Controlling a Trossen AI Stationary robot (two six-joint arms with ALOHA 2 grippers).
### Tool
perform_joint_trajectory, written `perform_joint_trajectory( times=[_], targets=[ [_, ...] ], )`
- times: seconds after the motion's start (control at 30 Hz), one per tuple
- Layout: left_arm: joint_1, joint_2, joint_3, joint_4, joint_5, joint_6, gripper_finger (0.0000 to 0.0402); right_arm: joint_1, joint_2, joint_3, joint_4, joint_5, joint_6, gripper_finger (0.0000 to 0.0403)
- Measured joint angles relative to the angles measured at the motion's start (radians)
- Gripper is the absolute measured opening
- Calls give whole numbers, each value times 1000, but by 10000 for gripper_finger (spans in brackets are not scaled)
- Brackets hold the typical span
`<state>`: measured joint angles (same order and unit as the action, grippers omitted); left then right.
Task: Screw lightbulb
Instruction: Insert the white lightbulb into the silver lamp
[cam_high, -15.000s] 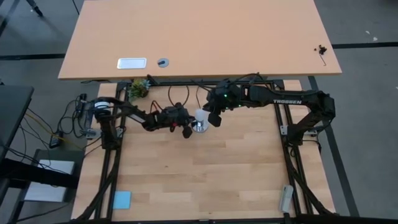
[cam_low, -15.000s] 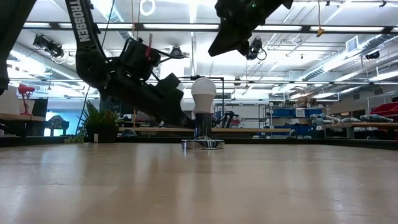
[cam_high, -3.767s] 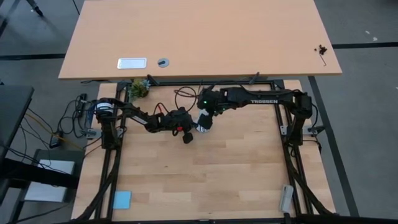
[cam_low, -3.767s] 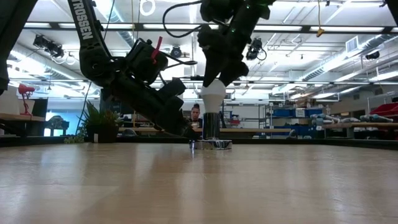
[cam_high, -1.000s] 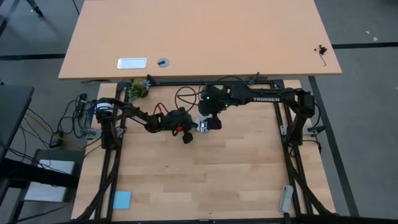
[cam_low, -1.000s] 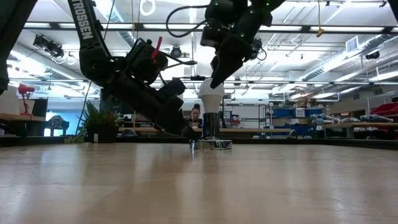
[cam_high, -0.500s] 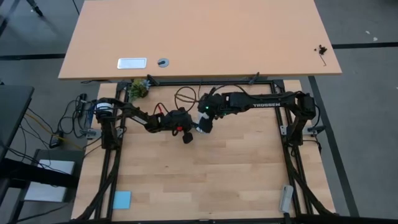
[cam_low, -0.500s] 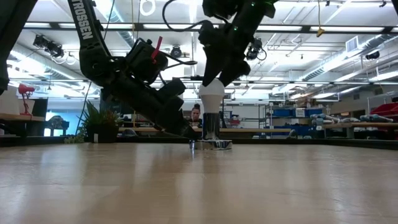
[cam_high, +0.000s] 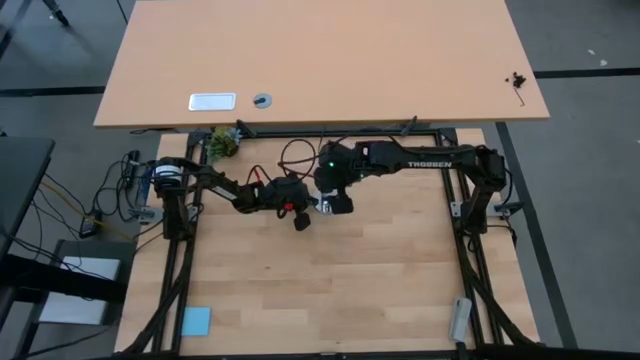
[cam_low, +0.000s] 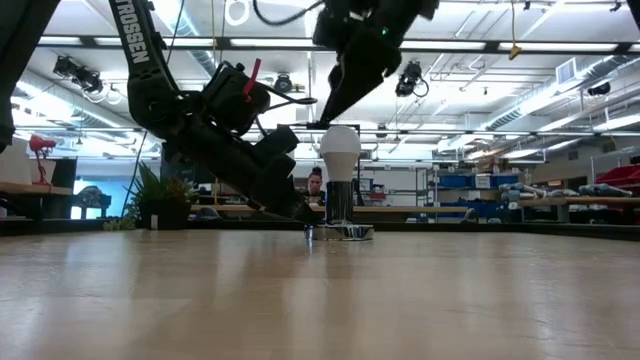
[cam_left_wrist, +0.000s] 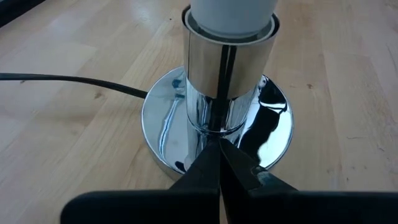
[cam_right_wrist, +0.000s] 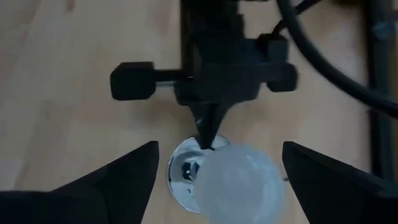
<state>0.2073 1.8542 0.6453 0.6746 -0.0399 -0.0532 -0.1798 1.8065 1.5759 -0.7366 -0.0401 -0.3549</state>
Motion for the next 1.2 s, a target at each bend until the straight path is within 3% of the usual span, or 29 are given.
perform_joint_trajectory(
  times=[0.1,0.37,0.47,0.6,0.7,0.93,1.2],
  targets=[
    [0,0,0,0,0,0,2,-34,27,-3,-2,-75,-9,335],
    [0,0,0,0,0,0,2,-53,41,-20,-1,-72,43,306],
    [0,0,0,0,0,0,2,-46,41,-20,4,-24,172,292],
    [0,0,0,0,0,0,2,-34,41,-20,3,84,487,279],
    [0,0,0,0,0,0,2,-25,41,-20,0,102,659,276],
    [0,0,0,0,0,-3,2,6,36,19,-6,93,492,298],
    [0,0,0,-1,0,-3,2,13,31,107,-87,85,75,318]
  ],
)
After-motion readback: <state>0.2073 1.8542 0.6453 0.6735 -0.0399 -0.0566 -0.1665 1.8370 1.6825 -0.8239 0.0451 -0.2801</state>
